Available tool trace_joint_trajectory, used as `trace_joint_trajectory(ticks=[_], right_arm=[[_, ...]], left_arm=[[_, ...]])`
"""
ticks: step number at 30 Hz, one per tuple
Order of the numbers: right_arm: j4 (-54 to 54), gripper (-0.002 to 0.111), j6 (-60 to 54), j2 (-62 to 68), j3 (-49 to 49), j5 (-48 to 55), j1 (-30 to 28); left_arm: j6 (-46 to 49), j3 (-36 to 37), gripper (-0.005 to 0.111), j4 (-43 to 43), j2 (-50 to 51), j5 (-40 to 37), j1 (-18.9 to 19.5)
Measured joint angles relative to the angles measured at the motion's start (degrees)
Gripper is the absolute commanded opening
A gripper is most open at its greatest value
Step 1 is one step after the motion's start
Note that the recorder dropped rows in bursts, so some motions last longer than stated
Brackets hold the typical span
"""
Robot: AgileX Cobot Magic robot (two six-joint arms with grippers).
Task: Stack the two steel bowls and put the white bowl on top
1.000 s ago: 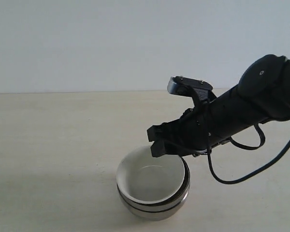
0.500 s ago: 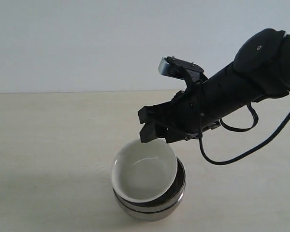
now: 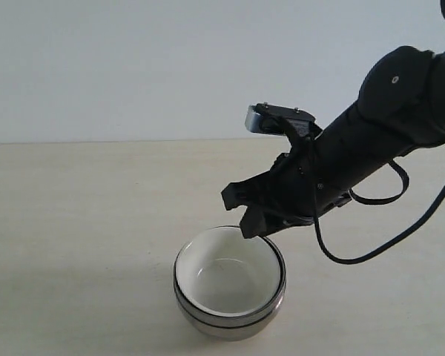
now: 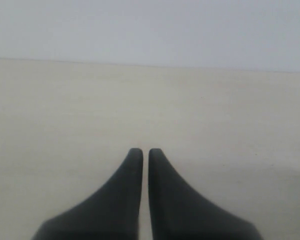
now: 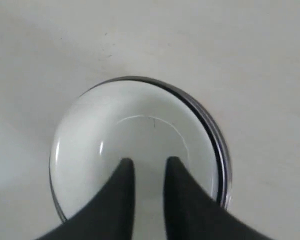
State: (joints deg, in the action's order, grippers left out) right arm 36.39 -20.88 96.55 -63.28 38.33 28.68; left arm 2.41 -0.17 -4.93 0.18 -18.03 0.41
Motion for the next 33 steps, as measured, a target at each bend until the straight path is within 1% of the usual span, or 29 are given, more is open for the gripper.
trace_joint_trajectory(ticks=[1,3,5,6,8,11,15,19,33], right_arm=[[0.00,0.000,0.00,0.00,0.00,0.52,0.30],[-0.03,0.000,-0.29,0.00,0.12,0.09,2.82],[-0.03,0.000,-1.04,0.00,0.83,-4.18,7.00],[-0.03,0.000,-1.05,0.00,1.63,-9.08,9.97],[-0.03,0.000,-0.09,0.84,2.27,-15.47,12.63],[0.54,0.000,1.01,5.08,2.31,-19.68,14.26],[0.88,0.000,1.41,9.26,2.40,-21.39,14.83],[0.88,0.000,1.41,9.52,2.40,-21.62,14.83],[-0.15,0.000,1.91,9.52,1.99,-16.73,14.26]], left_arm=[[0.00,0.00,0.004,0.00,0.00,0.00,0.00],[0.00,0.00,0.004,0.00,0.00,0.00,0.00],[0.00,0.00,0.004,0.00,0.00,0.00,0.00],[0.00,0.00,0.004,0.00,0.00,0.00,0.00],[0.00,0.00,0.004,0.00,0.00,0.00,0.00],[0.00,0.00,0.004,0.00,0.00,0.00,0.00],[0.00,0.00,0.004,0.00,0.00,0.00,0.00],[0.00,0.00,0.004,0.00,0.00,0.00,0.00],[0.00,0.00,0.004,0.00,0.00,0.00,0.00]])
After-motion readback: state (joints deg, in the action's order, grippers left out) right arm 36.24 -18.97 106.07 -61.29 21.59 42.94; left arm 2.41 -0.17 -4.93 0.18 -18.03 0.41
